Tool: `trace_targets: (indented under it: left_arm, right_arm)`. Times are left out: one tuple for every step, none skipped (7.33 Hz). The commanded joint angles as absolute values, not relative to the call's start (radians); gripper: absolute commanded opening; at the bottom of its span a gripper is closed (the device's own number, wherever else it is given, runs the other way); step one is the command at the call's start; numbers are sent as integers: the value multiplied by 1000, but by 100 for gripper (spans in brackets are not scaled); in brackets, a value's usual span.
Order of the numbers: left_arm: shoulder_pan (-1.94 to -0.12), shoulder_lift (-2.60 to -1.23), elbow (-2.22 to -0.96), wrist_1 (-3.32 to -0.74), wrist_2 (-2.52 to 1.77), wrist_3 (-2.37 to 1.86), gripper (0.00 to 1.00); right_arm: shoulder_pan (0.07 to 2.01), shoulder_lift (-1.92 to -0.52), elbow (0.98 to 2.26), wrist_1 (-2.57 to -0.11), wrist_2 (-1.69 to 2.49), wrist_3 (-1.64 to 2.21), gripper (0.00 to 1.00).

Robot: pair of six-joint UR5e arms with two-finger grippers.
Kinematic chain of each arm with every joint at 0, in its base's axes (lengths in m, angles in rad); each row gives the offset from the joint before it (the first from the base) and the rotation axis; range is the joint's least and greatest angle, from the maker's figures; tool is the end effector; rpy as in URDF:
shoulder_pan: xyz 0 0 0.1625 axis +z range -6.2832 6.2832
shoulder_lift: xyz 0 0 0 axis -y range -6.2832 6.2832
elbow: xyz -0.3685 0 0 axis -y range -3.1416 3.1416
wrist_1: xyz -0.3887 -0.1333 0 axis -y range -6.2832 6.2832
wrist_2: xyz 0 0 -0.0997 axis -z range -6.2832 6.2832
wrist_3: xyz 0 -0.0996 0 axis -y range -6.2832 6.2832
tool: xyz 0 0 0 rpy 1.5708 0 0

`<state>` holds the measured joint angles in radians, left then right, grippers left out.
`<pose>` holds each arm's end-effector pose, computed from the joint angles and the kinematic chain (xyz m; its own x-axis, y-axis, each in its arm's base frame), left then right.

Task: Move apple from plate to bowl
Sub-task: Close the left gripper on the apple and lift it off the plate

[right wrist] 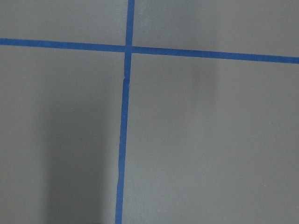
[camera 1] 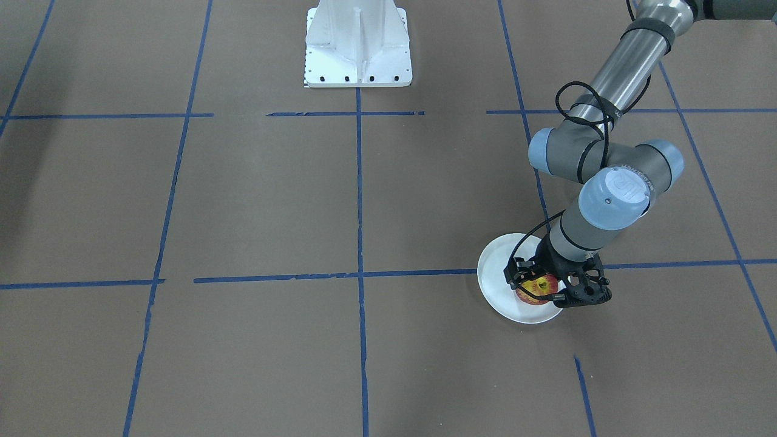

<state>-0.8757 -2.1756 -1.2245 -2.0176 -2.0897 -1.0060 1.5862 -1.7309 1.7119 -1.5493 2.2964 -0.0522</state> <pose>0.3950 -0.6046 0.3675 0.6587 -0.0641 -0.7497 0.1284 0.9913 0.0280 0.0738 -0.4287 0.6079 0.7478 -0.0423 0.6626 0.0236 0.9990 0.0371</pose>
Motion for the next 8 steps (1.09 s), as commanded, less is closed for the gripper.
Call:
trace_targets:
  left_arm:
    - [-900, -2172, -1227, -2016, -2143, -1000, 7]
    - [-937, -2166, -1242, -2008, -2184, -993, 7]
    - [-971, -2130, -1300, -2006, -2209, -976, 7]
    - [-1001, -2070, -1375, -1999, -2217, -947, 7]
    - [-1028, -2039, -1452, -1912, -2217, -871, 8]
    - [-1051, -2001, -1564, -1779, -2217, -751, 7]
    - [-1055, -1897, -1697, -1696, -2215, -647, 8]
    - [-1055, -1750, -1806, -1697, -2214, -585, 9]
  right_arm:
    - [1586, -1732, 1712, -1551, 2296, -52, 100]
    - [1586, -1732, 1712, -1549, 2296, -52, 100]
    - [1586, -1730, 1712, -1549, 2296, -52, 100]
    - [1586, -1732, 1712, -1549, 2296, -52, 100]
    - [1586, -1730, 1712, -1549, 2296, -52, 100]
    - [1586, -1732, 1712, -1551, 2296, -52, 100]
    - [1586, -1732, 1712, -1549, 2296, -52, 100]
    - [1586, -1732, 1712, -1549, 2296, -52, 100]
